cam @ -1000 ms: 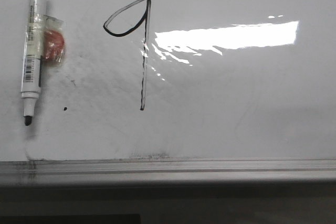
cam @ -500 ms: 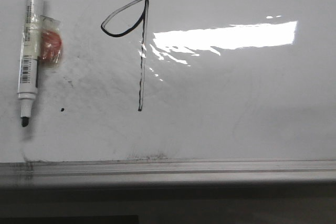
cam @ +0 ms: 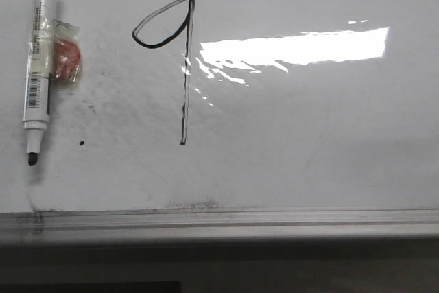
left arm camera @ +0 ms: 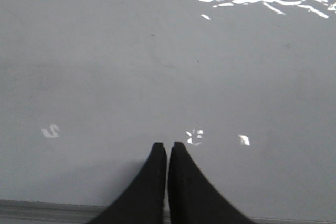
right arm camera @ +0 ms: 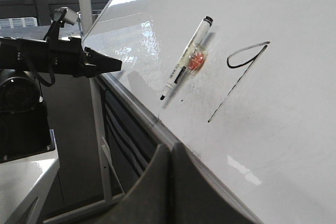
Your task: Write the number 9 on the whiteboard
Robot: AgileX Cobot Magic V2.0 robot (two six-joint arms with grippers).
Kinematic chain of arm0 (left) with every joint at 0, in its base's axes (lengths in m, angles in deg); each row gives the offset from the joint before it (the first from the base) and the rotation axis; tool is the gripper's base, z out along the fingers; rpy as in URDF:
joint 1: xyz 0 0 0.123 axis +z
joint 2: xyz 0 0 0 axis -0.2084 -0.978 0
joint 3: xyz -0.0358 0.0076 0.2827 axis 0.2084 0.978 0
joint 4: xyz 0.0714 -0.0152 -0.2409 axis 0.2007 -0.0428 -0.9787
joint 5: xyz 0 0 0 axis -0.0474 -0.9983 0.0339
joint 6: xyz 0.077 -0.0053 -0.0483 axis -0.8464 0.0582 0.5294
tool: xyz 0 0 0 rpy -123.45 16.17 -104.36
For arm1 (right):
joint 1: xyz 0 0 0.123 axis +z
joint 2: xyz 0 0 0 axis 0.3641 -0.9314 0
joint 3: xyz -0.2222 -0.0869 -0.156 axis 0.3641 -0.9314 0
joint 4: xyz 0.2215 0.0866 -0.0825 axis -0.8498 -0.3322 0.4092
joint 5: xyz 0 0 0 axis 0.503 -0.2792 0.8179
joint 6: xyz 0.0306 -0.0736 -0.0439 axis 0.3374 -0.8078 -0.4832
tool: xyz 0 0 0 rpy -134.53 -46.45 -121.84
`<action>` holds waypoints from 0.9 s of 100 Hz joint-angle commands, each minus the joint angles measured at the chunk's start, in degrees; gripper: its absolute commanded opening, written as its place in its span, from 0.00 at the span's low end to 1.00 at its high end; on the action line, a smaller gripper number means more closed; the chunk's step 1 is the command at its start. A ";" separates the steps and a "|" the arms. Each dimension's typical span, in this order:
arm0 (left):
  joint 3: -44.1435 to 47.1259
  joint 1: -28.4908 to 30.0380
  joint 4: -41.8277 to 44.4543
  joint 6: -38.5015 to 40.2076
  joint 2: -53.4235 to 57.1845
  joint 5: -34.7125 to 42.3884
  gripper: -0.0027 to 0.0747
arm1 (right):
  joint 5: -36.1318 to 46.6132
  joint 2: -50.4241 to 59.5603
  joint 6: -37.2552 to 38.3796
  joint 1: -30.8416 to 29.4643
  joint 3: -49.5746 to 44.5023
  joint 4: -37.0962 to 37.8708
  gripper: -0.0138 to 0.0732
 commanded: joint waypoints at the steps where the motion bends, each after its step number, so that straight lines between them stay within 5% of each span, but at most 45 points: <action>1: 2.29 -0.02 -0.06 0.72 1.62 2.28 0.01 | 4.66 -0.59 -0.38 0.04 1.43 0.64 0.09; 90: 2.29 -0.02 -0.06 0.72 1.62 2.28 0.01 | 4.24 -0.59 -0.38 0.04 1.34 0.64 0.09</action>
